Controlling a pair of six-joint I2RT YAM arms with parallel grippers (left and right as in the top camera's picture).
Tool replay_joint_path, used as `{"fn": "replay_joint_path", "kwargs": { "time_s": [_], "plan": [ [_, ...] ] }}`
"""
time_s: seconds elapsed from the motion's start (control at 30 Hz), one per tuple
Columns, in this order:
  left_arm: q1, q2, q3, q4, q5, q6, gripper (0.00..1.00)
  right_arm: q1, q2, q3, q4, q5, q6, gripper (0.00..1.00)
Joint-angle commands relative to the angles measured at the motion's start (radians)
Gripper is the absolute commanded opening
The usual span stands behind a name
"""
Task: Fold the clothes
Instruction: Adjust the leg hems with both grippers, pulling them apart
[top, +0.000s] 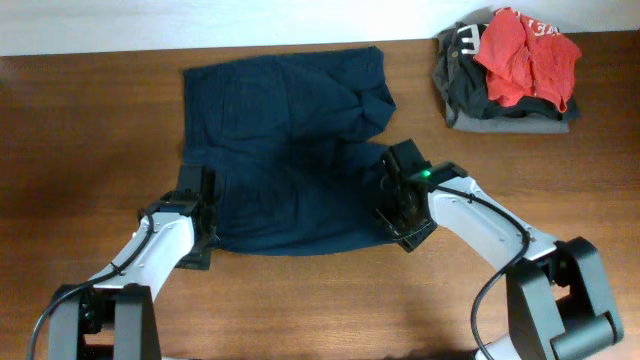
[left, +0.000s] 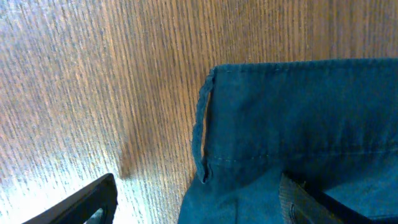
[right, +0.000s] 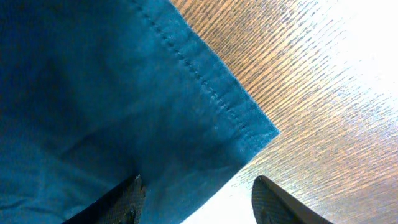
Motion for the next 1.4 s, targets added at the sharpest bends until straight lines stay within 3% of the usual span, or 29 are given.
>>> {"fn": "replay_joint_path", "kwargs": {
  "time_s": [0.0,0.1,0.2,0.27,0.3,0.33,0.53,0.83,1.0,1.3,1.33,1.37],
  "plan": [
    [0.002,-0.009,-0.008,-0.018,-0.022,-0.002,0.85,0.01,0.054,-0.006,-0.001,0.018,0.017,0.61],
    [0.002,-0.009,-0.009,-0.025,-0.021,-0.002,0.8,0.009,0.096,-0.006,0.005,-0.01,0.017,0.59],
    [0.002,-0.009,-0.01,-0.029,-0.022,-0.002,0.67,0.008,0.118,-0.006,0.014,-0.041,0.017,0.43],
    [0.002,-0.009,-0.01,-0.029,-0.022,-0.002,0.43,0.008,0.123,-0.006,0.018,-0.053,0.016,0.29],
    [0.002,-0.009,-0.01,-0.029,-0.022,-0.002,0.26,0.008,0.125,-0.006,0.018,-0.053,0.016,0.15],
    [0.002,-0.009,-0.01,-0.036,-0.022,-0.002,0.01,0.008,0.126,-0.006,0.018,-0.053,0.006,0.05],
    [0.002,-0.009,-0.01,-0.071,-0.03,0.003,0.01,-0.002,0.126,0.0,0.047,-0.072,-0.173,0.04],
    [0.002,-0.051,-0.009,-0.071,-0.016,0.214,0.0,-0.177,0.075,0.076,-0.066,-0.09,-0.416,0.04],
    [0.002,-0.21,-0.009,-0.101,0.001,0.282,0.01,-0.28,-0.015,0.1,-0.169,-0.091,-0.54,0.04],
    [0.002,-0.483,-0.009,-0.177,-0.005,0.283,0.0,-0.299,-0.183,0.1,-0.175,-0.087,-0.576,0.04],
    [0.002,-0.483,-0.009,-0.18,0.011,0.283,0.02,-0.299,-0.183,0.1,-0.168,-0.087,-0.576,0.04],
    [0.002,-0.478,-0.01,-0.182,0.032,0.283,0.14,-0.299,-0.179,0.1,-0.165,-0.087,-0.576,0.04]
  ]
}}
